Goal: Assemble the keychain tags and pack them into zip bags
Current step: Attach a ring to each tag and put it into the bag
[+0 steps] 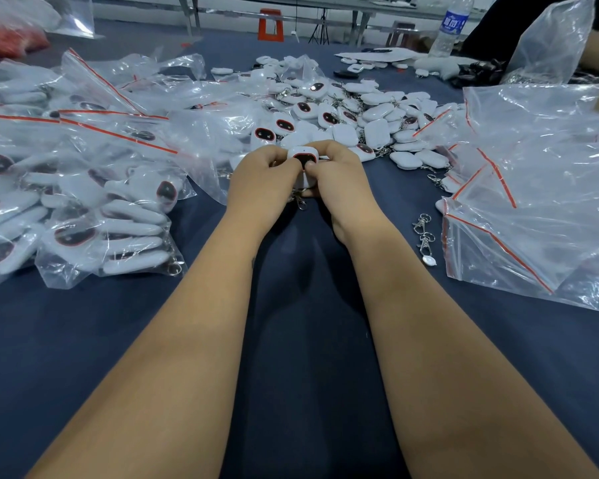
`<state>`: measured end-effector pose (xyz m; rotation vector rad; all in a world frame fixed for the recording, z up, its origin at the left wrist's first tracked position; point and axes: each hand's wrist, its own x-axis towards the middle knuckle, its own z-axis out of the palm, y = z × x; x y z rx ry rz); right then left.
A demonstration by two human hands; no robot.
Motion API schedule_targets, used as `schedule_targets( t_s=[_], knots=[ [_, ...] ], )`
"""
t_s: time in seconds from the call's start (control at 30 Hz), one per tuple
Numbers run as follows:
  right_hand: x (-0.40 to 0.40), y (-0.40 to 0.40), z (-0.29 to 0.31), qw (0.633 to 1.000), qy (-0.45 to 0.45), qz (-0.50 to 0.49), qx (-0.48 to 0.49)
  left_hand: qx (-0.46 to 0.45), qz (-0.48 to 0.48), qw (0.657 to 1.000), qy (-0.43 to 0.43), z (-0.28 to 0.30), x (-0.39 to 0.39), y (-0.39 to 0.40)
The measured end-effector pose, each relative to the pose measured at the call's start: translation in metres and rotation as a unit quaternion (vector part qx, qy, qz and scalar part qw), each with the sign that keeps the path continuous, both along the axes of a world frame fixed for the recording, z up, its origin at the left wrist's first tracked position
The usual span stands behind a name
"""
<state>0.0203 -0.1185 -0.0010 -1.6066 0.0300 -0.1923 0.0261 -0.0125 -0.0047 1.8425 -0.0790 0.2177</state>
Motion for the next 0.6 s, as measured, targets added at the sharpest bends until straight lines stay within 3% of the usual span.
schedule_targets(
  t_s=[0.6],
  knots=[
    [-0.0008,0.0004,-0.0005,1.0,-0.003,0.01,-0.003,0.027,0.015,0.999,-0.019,0.0012,-0.0036,-0.0015]
  ],
)
